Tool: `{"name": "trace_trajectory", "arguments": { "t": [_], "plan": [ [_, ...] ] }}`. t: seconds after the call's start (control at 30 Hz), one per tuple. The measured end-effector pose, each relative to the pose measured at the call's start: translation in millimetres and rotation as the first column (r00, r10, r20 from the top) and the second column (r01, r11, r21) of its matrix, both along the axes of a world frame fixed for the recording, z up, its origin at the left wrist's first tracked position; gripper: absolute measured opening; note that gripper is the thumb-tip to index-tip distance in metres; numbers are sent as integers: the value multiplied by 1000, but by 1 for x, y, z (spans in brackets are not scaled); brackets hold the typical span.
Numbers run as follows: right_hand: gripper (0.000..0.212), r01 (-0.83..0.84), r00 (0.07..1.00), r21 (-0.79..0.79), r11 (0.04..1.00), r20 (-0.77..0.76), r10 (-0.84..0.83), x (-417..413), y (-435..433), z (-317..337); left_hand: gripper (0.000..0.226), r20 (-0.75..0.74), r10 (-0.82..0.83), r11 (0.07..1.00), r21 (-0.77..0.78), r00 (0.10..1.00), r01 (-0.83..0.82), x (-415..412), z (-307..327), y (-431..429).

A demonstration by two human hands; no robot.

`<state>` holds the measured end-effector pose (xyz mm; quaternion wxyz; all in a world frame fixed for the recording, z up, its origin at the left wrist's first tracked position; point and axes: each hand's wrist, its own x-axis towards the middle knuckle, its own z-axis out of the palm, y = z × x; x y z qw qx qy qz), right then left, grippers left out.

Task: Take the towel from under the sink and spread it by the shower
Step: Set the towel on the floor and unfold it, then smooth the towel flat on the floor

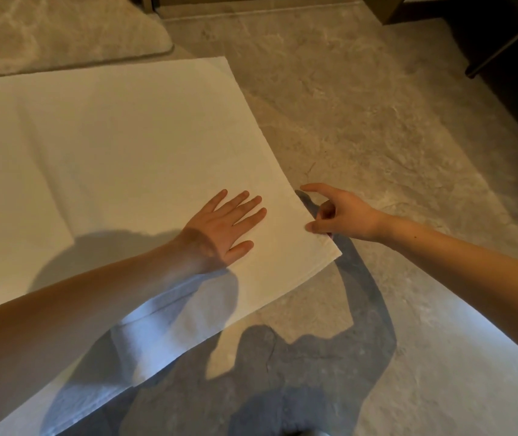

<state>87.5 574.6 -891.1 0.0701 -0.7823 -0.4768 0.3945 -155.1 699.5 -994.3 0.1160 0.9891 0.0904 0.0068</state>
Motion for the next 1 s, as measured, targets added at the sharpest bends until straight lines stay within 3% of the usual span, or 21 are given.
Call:
{"name": "trace_trajectory", "arguments": {
  "t": [0.07,0.13,0.23,0.37,0.53,0.73,0.87,1.0],
  "plan": [
    [64,-118,972,-38,992,201,124,-9,3,1,66,-25,36,999,-19,999,-37,-4,4,2],
    [56,-172,933,46,984,328,147,-20,12,4,68,-6,119,992,-46,993,-120,-15,12,7],
    [52,-302,916,195,933,332,226,-47,44,11,65,51,257,963,-92,965,-252,-47,27,23],
    [55,-501,841,208,840,347,416,-106,100,7,60,46,465,884,-86,884,-460,-104,39,53],
    [55,-684,719,280,674,417,556,-196,165,3,59,10,713,701,-11,701,-713,-190,42,85],
    [57,-827,560,288,483,488,669,-302,252,-2,59,-73,893,448,47,444,-893,-300,37,116],
    [57,-813,582,328,481,432,689,-379,289,-13,59,-116,955,281,72,272,-957,-353,33,135],
    [59,-823,568,308,477,464,680,-447,298,-40,59,-96,975,205,49,200,-977,-387,27,152]
  ]
}}
